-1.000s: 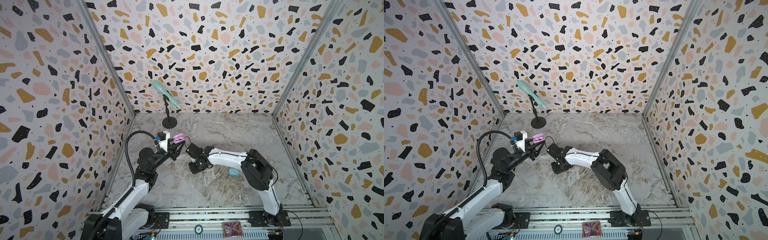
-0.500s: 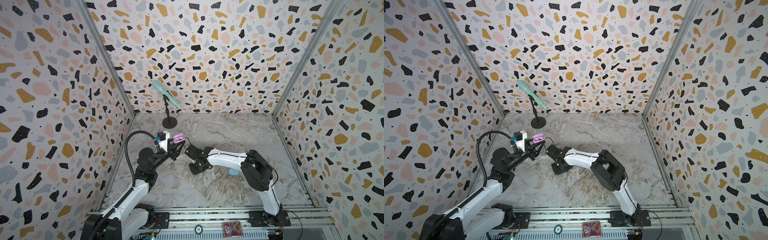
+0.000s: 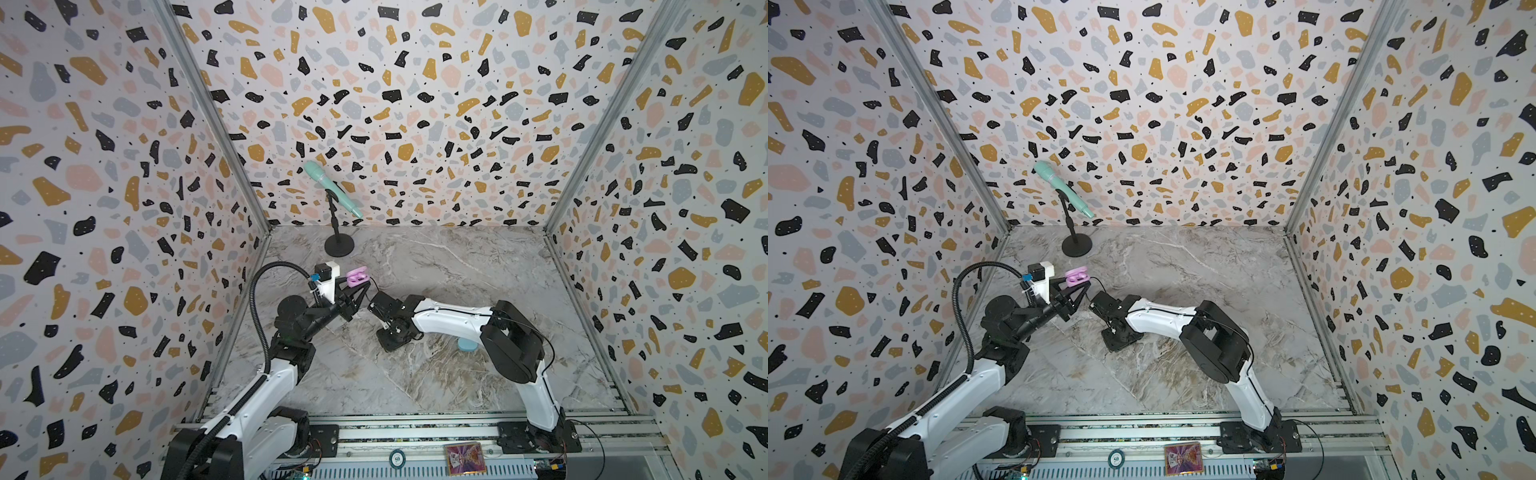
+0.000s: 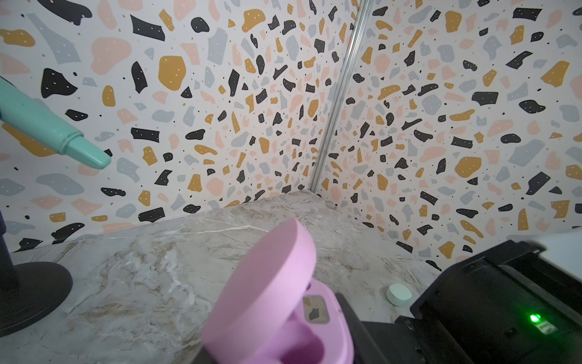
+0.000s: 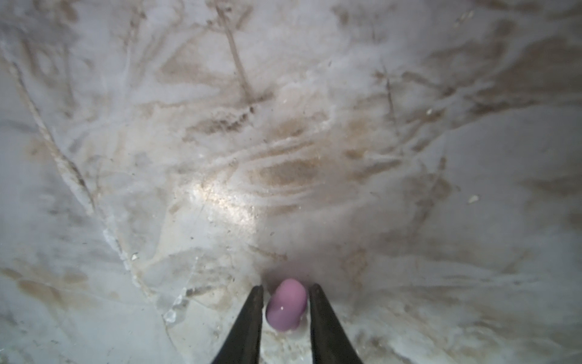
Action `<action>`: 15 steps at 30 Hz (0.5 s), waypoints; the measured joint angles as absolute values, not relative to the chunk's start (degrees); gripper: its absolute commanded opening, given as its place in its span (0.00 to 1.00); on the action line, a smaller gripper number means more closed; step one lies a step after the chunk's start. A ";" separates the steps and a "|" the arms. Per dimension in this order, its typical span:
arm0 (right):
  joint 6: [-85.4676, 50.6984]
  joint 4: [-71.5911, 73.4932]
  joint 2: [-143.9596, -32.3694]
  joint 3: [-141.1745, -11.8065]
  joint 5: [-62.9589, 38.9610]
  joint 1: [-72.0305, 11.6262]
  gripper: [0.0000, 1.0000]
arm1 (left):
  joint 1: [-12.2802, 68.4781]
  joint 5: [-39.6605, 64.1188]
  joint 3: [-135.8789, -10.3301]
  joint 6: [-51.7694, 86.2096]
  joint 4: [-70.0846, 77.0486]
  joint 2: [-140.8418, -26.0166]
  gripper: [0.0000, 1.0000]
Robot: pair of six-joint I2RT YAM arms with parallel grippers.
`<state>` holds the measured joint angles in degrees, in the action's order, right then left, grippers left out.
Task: Insert wireless bluetooth earbuds into charging case
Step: Pick up the wireless bluetooth earbud from the center of the table.
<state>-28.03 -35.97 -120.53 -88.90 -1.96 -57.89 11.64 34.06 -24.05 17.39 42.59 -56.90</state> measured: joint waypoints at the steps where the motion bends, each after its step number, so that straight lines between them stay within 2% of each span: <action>1: -28.03 -35.94 -120.60 -89.01 -1.96 -57.89 0.32 | 11.62 34.06 -24.05 17.39 42.59 -56.90 0.03; 7: -28.62 -35.44 -120.70 -89.12 -2.11 -57.89 0.32 | 11.62 34.06 -24.05 17.41 42.61 -56.90 0.03; 15: -29.58 -35.09 -120.79 -89.12 -2.17 -57.89 0.24 | 11.62 34.06 -24.05 17.43 42.59 -56.90 0.02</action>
<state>-29.58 -35.09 -120.79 -89.12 -2.17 -57.89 11.62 34.06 -24.05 17.43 42.59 -56.90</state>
